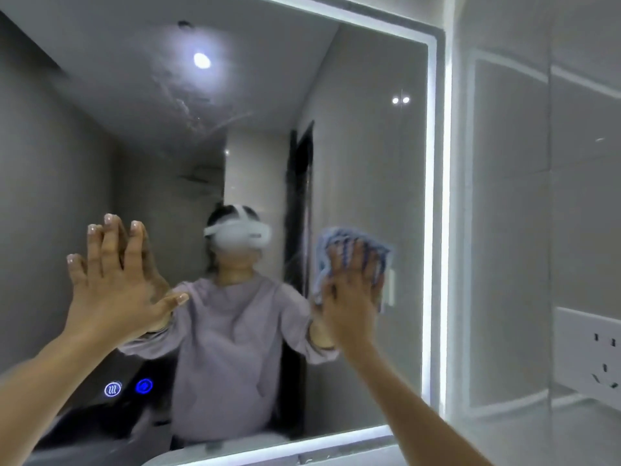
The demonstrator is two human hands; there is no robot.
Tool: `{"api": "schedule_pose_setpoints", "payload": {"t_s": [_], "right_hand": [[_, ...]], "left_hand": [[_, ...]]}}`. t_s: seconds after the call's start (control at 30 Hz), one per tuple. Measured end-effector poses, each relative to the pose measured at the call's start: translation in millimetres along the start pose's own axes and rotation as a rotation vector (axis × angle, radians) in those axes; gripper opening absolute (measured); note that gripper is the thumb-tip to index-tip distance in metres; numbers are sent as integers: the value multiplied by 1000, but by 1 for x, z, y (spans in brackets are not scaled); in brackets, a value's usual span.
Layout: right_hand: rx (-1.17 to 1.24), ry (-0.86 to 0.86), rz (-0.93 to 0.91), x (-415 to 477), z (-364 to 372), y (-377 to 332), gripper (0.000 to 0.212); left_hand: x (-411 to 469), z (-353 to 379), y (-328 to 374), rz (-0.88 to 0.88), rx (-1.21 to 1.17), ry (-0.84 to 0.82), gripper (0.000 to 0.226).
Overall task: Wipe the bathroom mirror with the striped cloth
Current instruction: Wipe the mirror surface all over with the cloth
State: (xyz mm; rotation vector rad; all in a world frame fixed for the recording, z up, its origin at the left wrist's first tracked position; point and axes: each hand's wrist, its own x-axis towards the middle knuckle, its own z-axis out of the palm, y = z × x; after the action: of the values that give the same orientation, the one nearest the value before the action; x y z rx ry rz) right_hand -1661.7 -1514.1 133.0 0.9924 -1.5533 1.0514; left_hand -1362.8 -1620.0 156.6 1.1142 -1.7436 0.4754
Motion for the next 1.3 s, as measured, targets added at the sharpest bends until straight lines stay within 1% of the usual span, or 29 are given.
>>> {"api": "schedule_pose_setpoints", "payload": {"t_s": [0.07, 0.1, 0.2, 0.27, 0.4, 0.47, 0.53, 0.6, 0.7, 0.73, 0.8, 0.87, 0.9, 0.93, 0.97, 1.0, 1.03, 1.07, 1.1, 1.17, 1.3], "right_hand": [[-38, -119, -249, -46, 3, -34, 60], [-12, -138, -322, -56, 7, -46, 57], [22, -99, -344, -39, 14, -57, 51], [34, -117, -381, -29, 12, -63, 50], [24, -52, -398, 9, 13, -51, 49], [-34, -38, -335, 36, 12, -35, 51], [-68, -66, -237, 64, 6, -13, 54], [-20, -85, -67, 86, -5, 15, 55], [78, -68, 206, 102, -21, 62, 55], [73, -77, 278, 104, -25, 74, 55], [-5, -93, 365, 106, -29, 79, 53], [-61, -24, 359, 105, -25, 66, 52], [-52, 45, 335, 103, -25, 56, 53], [-10, 75, 278, 99, -24, 45, 55], [5, 17, 169, 94, -23, 34, 59], [-23, -61, 40, 87, -20, 24, 61], [-70, -96, -107, 79, -15, 12, 63], [-111, -110, -244, 74, -9, 0, 64], [-116, -97, -339, 73, -6, -14, 64], [-62, -76, -420, 81, 1, -35, 60], [-9, -54, -466, 96, 0, -41, 54]], "left_hand": [[0, -1, 0, 16, 11, 26, 115], [0, -1, -1, 21, 13, 27, 115], [1, -1, -1, -1, 7, -31, 121], [2, 0, -1, 5, 6, -20, 122], [1, 3, -4, 6, 16, -15, 124], [1, 3, -4, 10, 8, -11, 123], [1, 3, -5, 13, 0, -5, 123], [1, 3, -6, 20, 2, 0, 121], [2, 5, -7, 32, -4, 10, 119], [2, 5, -6, 38, -8, 15, 118], [1, 5, -5, 53, -7, 33, 118], [1, 6, -5, 48, -5, 29, 119], [1, 6, -5, 40, -8, 20, 119], [1, 6, -5, 37, -12, 19, 118], [1, 7, -6, 42, -19, 19, 118], [2, 7, -6, 54, -26, 26, 118], [2, 8, -7, 69, -37, 38, 117], [3, 9, -8, 78, -56, 49, 117], [3, 9, -7, 79, -80, 68, 116], [4, 10, -8, 79, -103, 76, 116], [3, 9, -10, 77, -48, 58, 117]]}}
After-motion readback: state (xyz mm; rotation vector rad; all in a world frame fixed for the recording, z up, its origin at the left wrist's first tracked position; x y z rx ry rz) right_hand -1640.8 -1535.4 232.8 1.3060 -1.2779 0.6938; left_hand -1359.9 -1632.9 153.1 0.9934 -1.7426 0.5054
